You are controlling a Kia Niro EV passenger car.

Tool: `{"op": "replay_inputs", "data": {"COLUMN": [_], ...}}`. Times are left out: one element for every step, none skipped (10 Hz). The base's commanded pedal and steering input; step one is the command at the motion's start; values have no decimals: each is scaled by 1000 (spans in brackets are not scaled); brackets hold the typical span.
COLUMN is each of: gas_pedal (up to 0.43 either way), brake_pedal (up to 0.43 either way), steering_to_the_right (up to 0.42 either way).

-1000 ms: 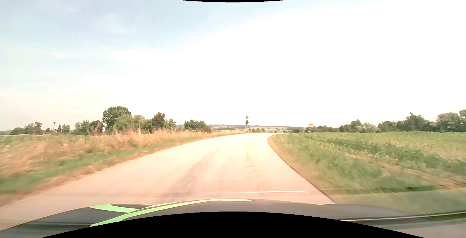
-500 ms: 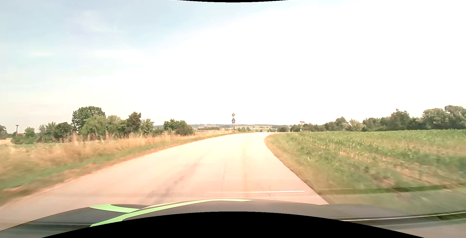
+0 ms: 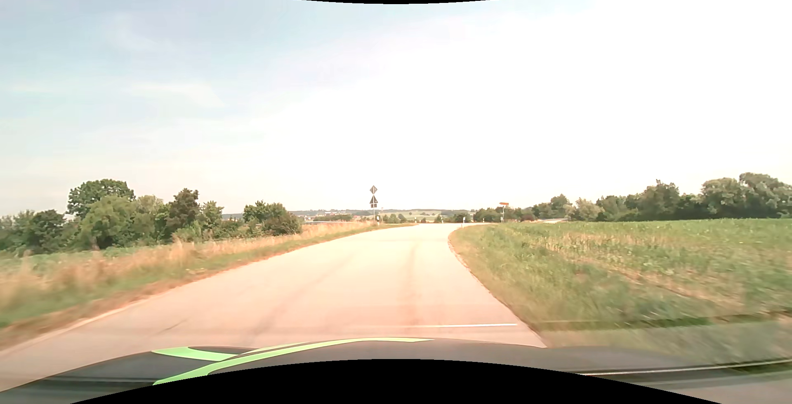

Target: Follow the waypoints while adhering to traffic rules and regulations

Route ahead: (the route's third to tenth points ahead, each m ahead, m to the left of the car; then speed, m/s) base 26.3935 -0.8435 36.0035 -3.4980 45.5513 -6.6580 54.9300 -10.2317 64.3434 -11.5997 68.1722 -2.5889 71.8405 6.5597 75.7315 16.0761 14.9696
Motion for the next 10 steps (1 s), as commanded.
{"op": "replay_inputs", "data": {"gas_pedal": [0, 0, 0, 0, 0, 0, 0, 0, 0, 0], "brake_pedal": [134, 134, 134, 140, 159, 159, 159, 165, 171, 177], "steering_to_the_right": [30, 30, 30, 30, 30, 30, 31, 31, 32, 34]}}
